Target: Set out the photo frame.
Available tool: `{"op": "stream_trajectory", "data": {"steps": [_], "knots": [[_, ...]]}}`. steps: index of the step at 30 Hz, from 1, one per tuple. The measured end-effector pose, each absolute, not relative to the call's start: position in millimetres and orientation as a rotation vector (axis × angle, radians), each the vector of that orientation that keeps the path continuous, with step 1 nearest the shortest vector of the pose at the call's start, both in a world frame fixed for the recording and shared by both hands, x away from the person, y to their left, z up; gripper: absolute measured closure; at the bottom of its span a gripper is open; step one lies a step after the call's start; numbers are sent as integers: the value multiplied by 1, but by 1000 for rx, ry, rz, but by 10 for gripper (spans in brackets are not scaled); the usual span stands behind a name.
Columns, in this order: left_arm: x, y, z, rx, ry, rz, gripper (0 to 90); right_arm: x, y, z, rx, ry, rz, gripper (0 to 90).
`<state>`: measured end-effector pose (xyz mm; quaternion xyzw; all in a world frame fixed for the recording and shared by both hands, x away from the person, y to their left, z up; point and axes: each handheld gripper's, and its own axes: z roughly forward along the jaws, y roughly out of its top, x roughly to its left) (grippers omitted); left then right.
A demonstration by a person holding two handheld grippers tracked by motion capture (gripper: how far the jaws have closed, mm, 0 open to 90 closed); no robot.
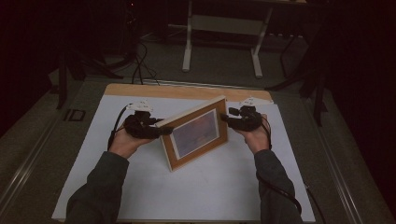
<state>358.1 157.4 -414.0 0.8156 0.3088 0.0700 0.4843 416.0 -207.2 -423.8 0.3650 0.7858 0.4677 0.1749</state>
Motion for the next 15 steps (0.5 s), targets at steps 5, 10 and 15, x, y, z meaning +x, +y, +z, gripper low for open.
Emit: {"op": "stream_trajectory", "data": {"steps": [5, 10, 15], "knots": [[343, 158, -418, 1933, 826, 220, 538, 427, -202, -429, 1048, 2262, 1311, 395], [337, 157, -423, 1923, 862, 247, 541, 433, -199, -432, 1052, 2289, 1305, 391], [331, 155, -427, 1910, 881, 261, 546, 440, -201, -434, 1068, 2297, 1384, 350]]}}
